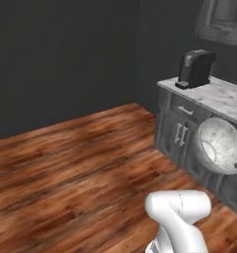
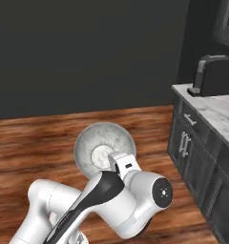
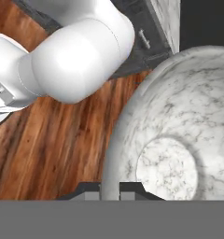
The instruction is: Clear the mugs and bowl far away from the sink.
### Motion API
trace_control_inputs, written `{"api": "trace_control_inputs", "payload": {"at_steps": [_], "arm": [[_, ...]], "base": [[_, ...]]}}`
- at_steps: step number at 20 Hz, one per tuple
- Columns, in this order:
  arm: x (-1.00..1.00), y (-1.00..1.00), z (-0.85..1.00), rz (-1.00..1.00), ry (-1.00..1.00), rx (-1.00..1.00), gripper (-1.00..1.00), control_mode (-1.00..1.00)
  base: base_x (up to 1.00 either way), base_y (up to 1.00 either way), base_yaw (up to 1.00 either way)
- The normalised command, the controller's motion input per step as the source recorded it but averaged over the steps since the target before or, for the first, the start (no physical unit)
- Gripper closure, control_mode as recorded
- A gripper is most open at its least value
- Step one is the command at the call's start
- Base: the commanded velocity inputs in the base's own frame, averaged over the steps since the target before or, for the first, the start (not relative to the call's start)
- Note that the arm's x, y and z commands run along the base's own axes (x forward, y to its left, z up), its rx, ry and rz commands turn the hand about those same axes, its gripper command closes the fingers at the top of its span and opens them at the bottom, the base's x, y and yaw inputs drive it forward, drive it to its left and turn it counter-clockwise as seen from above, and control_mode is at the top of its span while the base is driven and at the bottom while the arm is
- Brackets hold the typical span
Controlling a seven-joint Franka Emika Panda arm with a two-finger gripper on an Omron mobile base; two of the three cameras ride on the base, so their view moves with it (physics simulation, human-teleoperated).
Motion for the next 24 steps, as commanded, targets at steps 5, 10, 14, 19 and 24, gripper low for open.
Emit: {"api": "trace_control_inputs", "payload": {"at_steps": [5,10,14,19,24], "arm": [[0.0,0.0,0.0,0.0,0.0,0.0,1.0,1.0],[0.0,0.0,0.0,0.0,0.0,0.0,1.0,1.0],[0.0,0.0,0.0,0.0,0.0,0.0,1.0,1.0],[0.0,0.0,0.0,0.0,0.0,0.0,1.0,1.0],[0.0,0.0,0.0,0.0,0.0,0.0,1.0,1.0]], "base": [[-0.37,-0.07,0.49],[-0.11,0.0,0.51],[0.0,0.0,0.52],[0.0,0.0,0.51],[0.0,0.0,0.51]]}}
